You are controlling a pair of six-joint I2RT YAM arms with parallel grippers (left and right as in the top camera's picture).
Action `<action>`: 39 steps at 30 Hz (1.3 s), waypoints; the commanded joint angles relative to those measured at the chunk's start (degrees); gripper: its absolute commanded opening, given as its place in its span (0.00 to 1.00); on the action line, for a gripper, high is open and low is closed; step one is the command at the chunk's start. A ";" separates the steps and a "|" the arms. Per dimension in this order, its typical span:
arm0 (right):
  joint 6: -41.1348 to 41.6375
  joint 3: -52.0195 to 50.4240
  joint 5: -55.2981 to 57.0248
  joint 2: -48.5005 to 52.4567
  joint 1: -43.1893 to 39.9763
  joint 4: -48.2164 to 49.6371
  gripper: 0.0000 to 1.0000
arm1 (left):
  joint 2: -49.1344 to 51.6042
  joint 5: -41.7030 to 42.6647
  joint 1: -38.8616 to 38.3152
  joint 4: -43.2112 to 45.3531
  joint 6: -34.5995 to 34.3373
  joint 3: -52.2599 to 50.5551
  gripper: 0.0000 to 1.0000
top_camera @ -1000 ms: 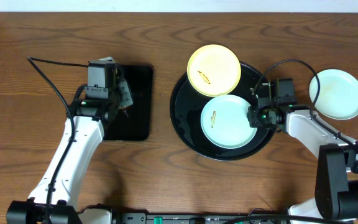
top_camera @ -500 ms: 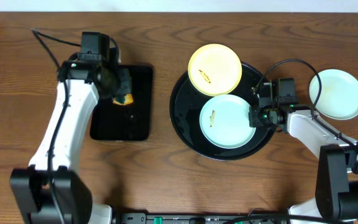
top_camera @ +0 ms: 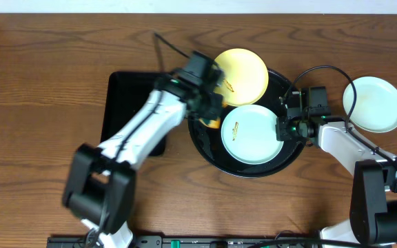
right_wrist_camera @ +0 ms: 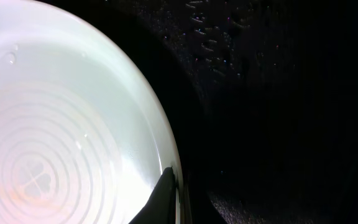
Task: Clean dirty plates on tray and stack at the side
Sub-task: 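Carry the sponge to the held pale green plate with the left gripper, then scrub the second pale green plate with the sponge in the left gripper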
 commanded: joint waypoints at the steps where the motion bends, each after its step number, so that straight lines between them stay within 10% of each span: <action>1: -0.17 -0.90 1.03 1.40 0.55 -0.66 0.01 | 3.69 -0.72 -4.11 3.08 -0.55 0.72 0.08; 39: -0.20 -0.94 1.03 1.40 0.55 -0.92 0.01 | 16.76 -2.16 -7.63 10.82 -0.15 -3.06 0.07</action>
